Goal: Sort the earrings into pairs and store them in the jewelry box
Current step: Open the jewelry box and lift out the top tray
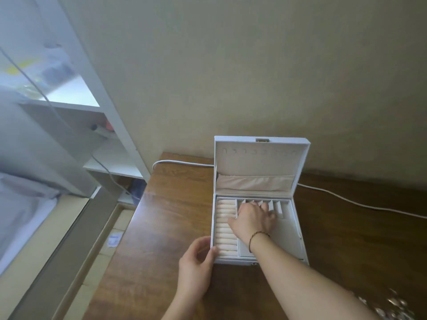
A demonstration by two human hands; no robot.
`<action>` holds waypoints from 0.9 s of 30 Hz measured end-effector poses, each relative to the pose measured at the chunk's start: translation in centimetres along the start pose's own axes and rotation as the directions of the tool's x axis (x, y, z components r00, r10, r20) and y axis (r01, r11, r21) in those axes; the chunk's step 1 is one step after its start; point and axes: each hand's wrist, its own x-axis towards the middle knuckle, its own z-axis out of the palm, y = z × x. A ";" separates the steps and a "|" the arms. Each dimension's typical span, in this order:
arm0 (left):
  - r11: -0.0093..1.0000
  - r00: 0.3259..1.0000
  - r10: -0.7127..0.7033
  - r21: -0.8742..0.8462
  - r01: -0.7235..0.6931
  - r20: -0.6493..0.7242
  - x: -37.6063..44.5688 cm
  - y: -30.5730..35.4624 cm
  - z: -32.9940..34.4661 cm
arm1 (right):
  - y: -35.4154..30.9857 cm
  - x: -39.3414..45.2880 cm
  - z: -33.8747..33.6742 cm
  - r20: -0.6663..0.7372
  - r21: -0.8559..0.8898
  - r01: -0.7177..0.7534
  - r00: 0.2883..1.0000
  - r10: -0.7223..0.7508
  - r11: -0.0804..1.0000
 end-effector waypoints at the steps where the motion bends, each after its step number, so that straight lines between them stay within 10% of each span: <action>1: 1.000 1.000 -0.003 -0.005 0.003 0.002 0.1 0.1 -0.1 | 0.0 0.0 0.0 -0.011 -0.003 0.002 1.000 -0.002 1.000; 17: 0.998 0.984 0.049 -0.052 -0.040 0.174 0.1 3.9 -1.8 | -0.1 -3.2 -2.7 -0.314 0.156 0.203 0.938 -0.146 0.967; 21: 0.926 0.967 0.234 -0.326 -0.191 0.097 -1.1 7.0 -2.5 | -2.1 -6.3 -4.8 -0.511 0.035 0.325 0.819 -0.263 0.945; 27: 0.863 0.966 0.115 -0.506 0.019 0.232 -2.9 3.7 -7.9 | -2.9 -12.3 -2.7 -0.452 -0.047 0.528 0.746 -0.489 0.848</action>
